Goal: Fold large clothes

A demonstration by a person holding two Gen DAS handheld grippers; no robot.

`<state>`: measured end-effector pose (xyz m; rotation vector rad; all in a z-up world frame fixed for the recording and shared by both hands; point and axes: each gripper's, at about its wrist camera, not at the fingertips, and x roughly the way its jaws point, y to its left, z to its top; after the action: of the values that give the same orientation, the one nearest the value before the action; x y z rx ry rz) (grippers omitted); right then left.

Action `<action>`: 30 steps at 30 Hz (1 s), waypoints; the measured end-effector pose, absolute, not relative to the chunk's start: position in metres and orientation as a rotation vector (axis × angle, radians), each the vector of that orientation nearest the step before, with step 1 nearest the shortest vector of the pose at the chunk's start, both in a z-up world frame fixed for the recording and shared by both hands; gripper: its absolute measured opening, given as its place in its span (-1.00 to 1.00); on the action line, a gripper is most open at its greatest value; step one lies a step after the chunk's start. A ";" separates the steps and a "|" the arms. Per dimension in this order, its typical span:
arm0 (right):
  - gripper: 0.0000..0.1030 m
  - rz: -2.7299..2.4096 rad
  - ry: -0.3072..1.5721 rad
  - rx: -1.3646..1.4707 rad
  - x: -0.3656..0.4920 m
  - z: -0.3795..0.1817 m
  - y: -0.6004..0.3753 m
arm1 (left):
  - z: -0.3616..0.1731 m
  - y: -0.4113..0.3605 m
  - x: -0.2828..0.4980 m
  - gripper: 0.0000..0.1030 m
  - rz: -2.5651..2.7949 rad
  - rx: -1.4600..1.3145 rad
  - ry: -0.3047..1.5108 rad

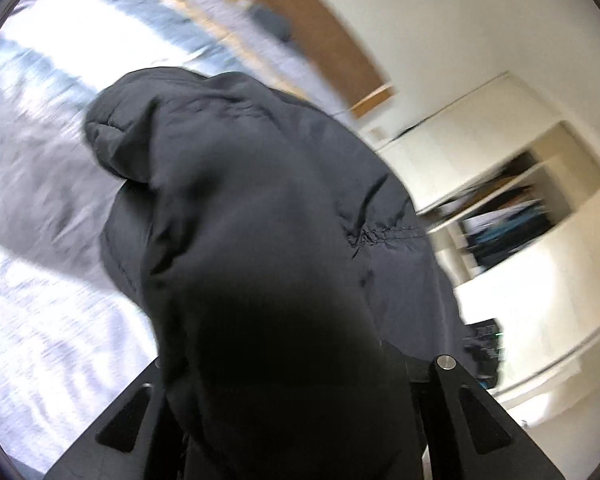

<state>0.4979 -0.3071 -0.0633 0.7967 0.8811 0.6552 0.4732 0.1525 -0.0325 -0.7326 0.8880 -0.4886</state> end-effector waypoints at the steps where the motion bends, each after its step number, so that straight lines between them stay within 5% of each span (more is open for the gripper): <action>1: -0.05 0.618 0.910 0.772 0.498 -0.071 -0.308 | -0.047 0.159 0.475 -0.51 -0.443 -0.731 0.927; 7: 0.46 0.409 1.017 0.708 0.486 -0.089 -0.336 | -0.067 0.198 0.468 0.23 -0.294 -0.758 1.026; 12: 0.60 0.310 0.995 0.700 0.457 -0.075 -0.362 | -0.046 0.239 0.452 0.54 -0.195 -0.765 0.995; 30: 0.64 0.166 0.891 0.460 0.305 0.005 -0.388 | -0.001 0.238 0.347 0.61 0.010 -0.601 0.888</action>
<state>0.3049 -0.3882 0.0052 0.4605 0.8912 0.1656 0.3471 0.2376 -0.0007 -0.6007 0.8884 0.0104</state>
